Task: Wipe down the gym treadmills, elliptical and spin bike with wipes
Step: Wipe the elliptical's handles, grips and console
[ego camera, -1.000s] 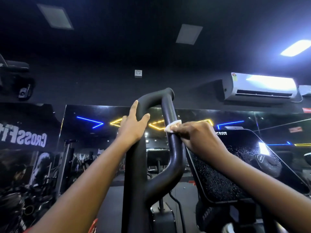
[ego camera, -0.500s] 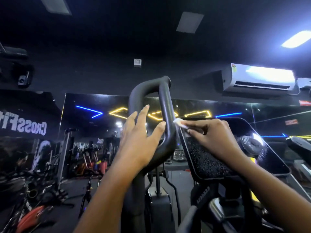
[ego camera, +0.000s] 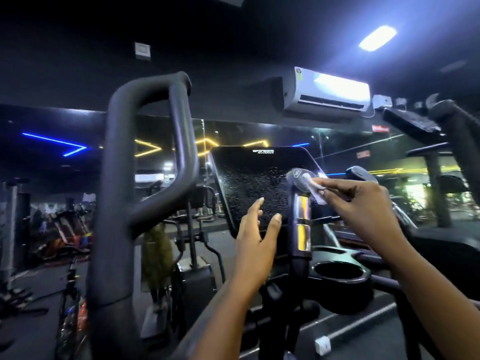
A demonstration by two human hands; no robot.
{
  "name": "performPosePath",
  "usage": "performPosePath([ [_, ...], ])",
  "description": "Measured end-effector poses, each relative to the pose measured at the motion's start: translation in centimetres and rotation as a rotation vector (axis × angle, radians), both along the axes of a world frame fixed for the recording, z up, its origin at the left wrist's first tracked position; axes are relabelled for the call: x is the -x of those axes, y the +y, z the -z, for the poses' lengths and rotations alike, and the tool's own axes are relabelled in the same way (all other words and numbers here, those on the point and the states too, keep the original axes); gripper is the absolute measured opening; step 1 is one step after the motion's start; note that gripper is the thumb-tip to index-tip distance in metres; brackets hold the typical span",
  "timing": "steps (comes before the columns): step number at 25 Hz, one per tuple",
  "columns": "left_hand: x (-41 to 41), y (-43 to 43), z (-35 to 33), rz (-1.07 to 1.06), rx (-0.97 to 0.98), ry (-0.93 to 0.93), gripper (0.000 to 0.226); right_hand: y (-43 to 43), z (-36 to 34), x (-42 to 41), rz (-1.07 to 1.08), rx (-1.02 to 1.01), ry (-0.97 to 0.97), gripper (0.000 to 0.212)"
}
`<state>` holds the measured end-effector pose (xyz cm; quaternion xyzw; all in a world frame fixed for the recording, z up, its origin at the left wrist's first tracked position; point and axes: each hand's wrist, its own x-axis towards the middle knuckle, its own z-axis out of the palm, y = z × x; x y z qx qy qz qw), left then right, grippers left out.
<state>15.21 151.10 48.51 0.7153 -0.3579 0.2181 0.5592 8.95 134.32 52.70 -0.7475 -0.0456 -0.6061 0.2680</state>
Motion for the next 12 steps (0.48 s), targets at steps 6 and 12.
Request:
performPosePath([
  [6, -2.6, -6.0, 1.4, 0.259, 0.091, 0.187, 0.062, -2.6, -0.3, -3.9, 0.234, 0.166, -0.124, 0.024],
  [12, -3.7, -7.3, 3.3, 0.450, 0.231, 0.286, 0.070, -0.5, 3.7, -5.3, 0.236, 0.294, -0.135, 0.043],
])
